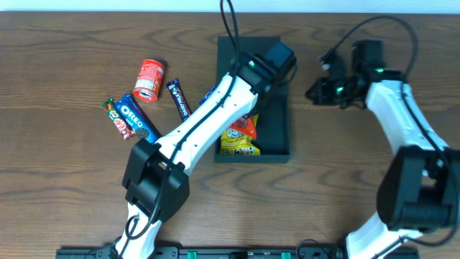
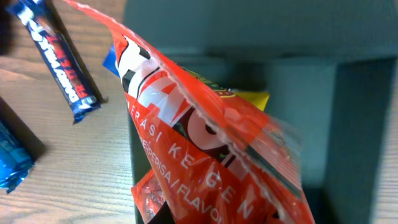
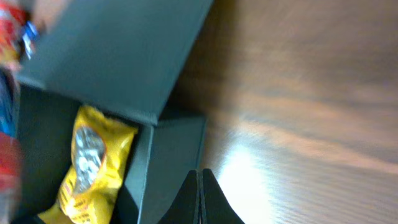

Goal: Pack container
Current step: 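Lower the red bag into the box beside the yellow bag, then release the red bag and withdraw the left gripper to the pile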

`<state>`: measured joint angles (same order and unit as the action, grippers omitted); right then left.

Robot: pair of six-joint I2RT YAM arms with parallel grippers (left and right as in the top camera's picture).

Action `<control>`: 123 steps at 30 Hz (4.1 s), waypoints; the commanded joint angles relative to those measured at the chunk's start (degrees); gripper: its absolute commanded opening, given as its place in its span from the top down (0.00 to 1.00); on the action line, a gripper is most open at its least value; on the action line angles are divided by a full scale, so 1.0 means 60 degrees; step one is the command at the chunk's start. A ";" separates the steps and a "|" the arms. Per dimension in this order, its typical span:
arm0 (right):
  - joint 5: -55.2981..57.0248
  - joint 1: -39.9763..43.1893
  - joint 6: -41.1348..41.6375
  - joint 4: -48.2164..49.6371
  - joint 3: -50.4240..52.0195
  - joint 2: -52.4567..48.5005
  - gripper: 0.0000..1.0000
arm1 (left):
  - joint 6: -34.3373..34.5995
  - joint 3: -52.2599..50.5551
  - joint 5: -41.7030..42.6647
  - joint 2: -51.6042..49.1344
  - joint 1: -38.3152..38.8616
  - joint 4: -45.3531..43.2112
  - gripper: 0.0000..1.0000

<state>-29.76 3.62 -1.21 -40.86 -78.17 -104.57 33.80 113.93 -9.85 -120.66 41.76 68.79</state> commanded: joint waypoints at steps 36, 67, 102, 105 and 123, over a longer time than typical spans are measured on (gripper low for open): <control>-0.0004 0.0973 0.0047 -0.0102 -0.0455 0.1410 0.99 | 0.0317 -0.0732 -0.0273 0.0335 0.0331 -0.0226 0.05; 0.0076 0.0973 -0.0277 -0.0127 -0.0455 0.1410 0.98 | 0.0076 -0.0401 0.0328 -0.0787 0.0215 -0.0492 0.94; 0.0178 0.0973 -0.0280 -0.0135 -0.0455 0.1410 0.98 | 0.1559 -0.0495 0.0076 -0.2189 -0.0262 -0.0685 0.94; 0.0178 0.0973 -0.0280 -0.0135 -0.0452 0.1410 0.99 | 0.1552 -0.0459 0.0076 -0.2167 -0.0291 -0.0678 0.94; 0.0178 0.0973 -0.0280 -0.0131 -0.0455 0.1410 0.99 | 0.1271 -0.0441 -0.2779 0.1650 -0.0554 -0.0670 0.94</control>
<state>-28.62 9.10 -1.98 -41.56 -80.01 -96.64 42.17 111.57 -17.91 -114.59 40.01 64.07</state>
